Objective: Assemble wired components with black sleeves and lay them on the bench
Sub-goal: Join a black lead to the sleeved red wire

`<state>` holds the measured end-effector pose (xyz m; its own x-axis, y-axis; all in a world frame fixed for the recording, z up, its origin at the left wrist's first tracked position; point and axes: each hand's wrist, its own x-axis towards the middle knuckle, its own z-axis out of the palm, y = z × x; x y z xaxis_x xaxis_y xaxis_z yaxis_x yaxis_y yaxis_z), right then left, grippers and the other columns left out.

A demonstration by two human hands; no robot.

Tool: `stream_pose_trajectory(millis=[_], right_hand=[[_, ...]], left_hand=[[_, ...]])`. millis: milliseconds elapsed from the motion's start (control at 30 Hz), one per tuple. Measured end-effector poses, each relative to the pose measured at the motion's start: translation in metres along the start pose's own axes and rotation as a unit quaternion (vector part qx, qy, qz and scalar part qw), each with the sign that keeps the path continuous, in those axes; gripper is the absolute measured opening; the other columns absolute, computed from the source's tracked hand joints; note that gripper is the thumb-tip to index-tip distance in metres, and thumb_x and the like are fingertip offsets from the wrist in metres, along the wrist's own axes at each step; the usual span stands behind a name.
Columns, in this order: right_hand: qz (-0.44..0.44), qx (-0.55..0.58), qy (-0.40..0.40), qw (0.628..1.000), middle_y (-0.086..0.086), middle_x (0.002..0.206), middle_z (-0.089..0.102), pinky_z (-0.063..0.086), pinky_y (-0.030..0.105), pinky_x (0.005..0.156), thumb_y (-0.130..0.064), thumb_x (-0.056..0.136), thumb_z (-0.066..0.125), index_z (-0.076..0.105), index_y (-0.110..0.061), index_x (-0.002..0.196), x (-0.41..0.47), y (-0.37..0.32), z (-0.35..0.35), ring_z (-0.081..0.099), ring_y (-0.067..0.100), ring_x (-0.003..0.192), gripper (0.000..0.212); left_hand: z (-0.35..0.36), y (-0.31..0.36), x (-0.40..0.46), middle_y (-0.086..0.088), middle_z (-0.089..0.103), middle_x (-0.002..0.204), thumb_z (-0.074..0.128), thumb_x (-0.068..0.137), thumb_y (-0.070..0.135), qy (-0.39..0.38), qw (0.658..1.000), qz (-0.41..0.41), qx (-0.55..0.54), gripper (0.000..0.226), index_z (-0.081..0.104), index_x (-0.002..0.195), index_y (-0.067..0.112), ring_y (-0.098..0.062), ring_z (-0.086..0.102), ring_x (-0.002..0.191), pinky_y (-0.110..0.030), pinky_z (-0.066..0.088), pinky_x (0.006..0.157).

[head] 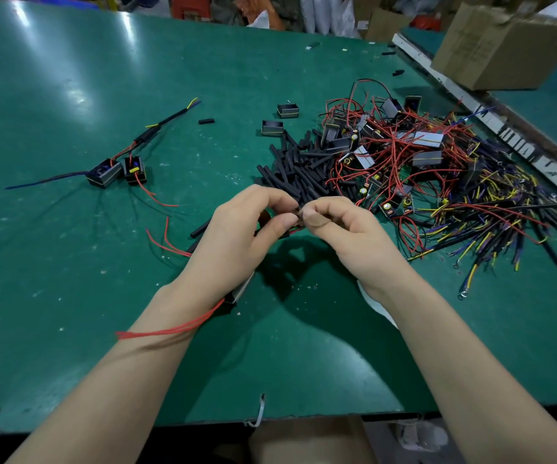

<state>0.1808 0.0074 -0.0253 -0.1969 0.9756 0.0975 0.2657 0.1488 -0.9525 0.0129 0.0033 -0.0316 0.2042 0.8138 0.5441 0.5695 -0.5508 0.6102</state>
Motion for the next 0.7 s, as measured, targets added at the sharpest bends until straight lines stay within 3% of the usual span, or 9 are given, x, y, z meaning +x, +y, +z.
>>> stream_pose_trajectory(millis=[200, 333, 433, 533, 700], right_hand=[[0.002, -0.009, -0.015, 1.0, -0.003, 0.109, 0.052, 0.037, 0.018, 0.093, -0.022, 0.097, 0.052, 0.063, -0.029, 0.087, -0.0009, -0.0049, 0.0001, 0.051, -0.001, 0.097, 0.017], [-0.014, -0.031, -0.026, 0.999, -0.003, 0.104, 0.049, 0.036, 0.013, 0.09, -0.022, 0.098, 0.049, 0.06, -0.03, 0.084, -0.0027, -0.0083, -0.0002, 0.048, -0.004, 0.092, 0.02], [-0.013, -0.053, -0.024, 0.998, -0.003, 0.105, 0.047, 0.035, 0.014, 0.091, -0.023, 0.098, 0.049, 0.058, -0.03, 0.085, -0.0024, -0.008, 0.0002, 0.046, -0.002, 0.094, 0.017], [-0.012, -0.058, -0.016, 0.998, -0.004, 0.104, 0.046, 0.033, 0.008, 0.088, -0.021, 0.096, 0.054, 0.059, -0.03, 0.083, -0.0016, -0.0077, 0.0001, 0.045, -0.004, 0.094, 0.017], [-0.017, -0.02, -0.005, 1.0, -0.01, 0.098, 0.047, 0.032, 0.002, 0.084, -0.018, 0.093, 0.059, 0.062, -0.033, 0.078, -0.0014, -0.0057, 0.0012, 0.047, -0.013, 0.087, 0.021]], left_hand=[[-0.0027, 0.0049, 0.001, 0.019, 0.066, 0.084, 0.067, 0.087, 0.019, -0.013, 0.993, -0.054, -0.104, 0.008, 0.068, 0.094, 0.023, 0.009, 0.058, 0.076, -0.004, 0.039, 0.072], [-0.0044, 0.0069, 0.0017, 0.018, 0.068, 0.075, 0.067, 0.084, 0.028, -0.038, 0.98, -0.105, -0.166, 0.004, 0.069, 0.087, 0.028, 0.007, 0.057, 0.07, -0.008, 0.042, 0.07], [-0.0032, 0.0078, 0.0013, 0.009, 0.071, 0.076, 0.068, 0.076, 0.04, -0.043, 0.972, -0.137, -0.186, 0.014, 0.069, 0.083, 0.027, -0.001, 0.06, 0.07, -0.014, 0.047, 0.068], [-0.0024, 0.0073, 0.0009, 0.01, 0.069, 0.072, 0.073, 0.079, 0.028, -0.045, 0.977, -0.133, -0.163, 0.006, 0.067, 0.081, 0.027, 0.002, 0.057, 0.067, -0.009, 0.041, 0.064], [-0.0022, 0.0081, -0.0014, 0.016, 0.062, 0.066, 0.074, 0.08, 0.016, -0.019, 0.988, -0.11, -0.109, 0.017, 0.063, 0.076, 0.029, 0.006, 0.052, 0.062, -0.006, 0.037, 0.064]])
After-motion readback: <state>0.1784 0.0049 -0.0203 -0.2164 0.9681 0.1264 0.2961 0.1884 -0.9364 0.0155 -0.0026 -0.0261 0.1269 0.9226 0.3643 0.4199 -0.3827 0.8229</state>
